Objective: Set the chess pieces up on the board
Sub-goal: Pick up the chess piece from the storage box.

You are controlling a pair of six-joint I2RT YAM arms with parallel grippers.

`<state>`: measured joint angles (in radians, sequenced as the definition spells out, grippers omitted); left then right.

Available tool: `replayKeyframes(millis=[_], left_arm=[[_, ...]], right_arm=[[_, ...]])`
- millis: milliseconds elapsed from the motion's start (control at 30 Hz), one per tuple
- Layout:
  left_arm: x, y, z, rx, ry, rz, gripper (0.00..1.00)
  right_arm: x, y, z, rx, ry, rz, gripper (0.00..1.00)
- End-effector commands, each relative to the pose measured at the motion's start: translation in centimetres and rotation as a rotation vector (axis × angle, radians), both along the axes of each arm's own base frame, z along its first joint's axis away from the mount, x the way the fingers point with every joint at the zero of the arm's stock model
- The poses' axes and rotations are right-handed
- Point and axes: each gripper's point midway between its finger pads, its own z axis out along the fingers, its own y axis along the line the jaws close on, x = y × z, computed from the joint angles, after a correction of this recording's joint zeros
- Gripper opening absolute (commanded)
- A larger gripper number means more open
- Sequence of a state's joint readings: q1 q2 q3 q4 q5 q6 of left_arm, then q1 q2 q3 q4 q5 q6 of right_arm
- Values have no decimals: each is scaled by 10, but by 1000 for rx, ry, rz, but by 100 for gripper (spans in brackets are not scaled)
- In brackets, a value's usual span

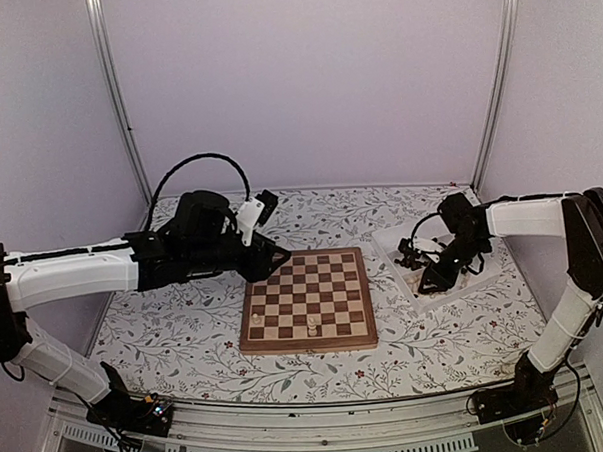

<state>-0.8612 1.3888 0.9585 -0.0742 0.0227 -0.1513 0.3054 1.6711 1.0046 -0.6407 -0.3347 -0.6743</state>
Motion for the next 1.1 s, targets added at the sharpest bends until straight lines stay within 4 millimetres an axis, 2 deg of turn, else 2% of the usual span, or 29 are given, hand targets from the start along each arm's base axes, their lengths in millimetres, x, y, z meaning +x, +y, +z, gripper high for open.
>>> replayKeyframes(millis=[0, 267, 367, 500, 600, 700, 833, 967, 1067], left_arm=[[-7, 2, 2, -6, -5, 1, 49], [-8, 4, 0, 12, -8, 0, 49], [-9, 6, 3, 11, -14, -2, 49], [-11, 8, 12, 24, -42, -19, 50], [-5, 15, 17, 72, -87, -5, 50], [4, 20, 19, 122, -124, -5, 51], [25, 31, 18, 168, -156, 25, 51], [46, 48, 17, 119, -141, 66, 50], [53, 58, 15, 54, -119, 82, 50]], right_arm=[[-1, 4, -10, -17, 11, 13, 31], [-1, 3, -13, -38, 24, 4, 7], [0, 1, -4, -47, 24, -6, 4], [4, 0, 34, -41, -34, -15, 3], [1, 9, 70, 26, -76, 7, 3], [-4, 17, 89, 69, -87, 35, 3], [-16, 44, 104, 108, -102, 118, 4], [-39, 87, 112, 114, -124, 271, 4], [-51, 114, 110, 101, -123, 364, 4]])
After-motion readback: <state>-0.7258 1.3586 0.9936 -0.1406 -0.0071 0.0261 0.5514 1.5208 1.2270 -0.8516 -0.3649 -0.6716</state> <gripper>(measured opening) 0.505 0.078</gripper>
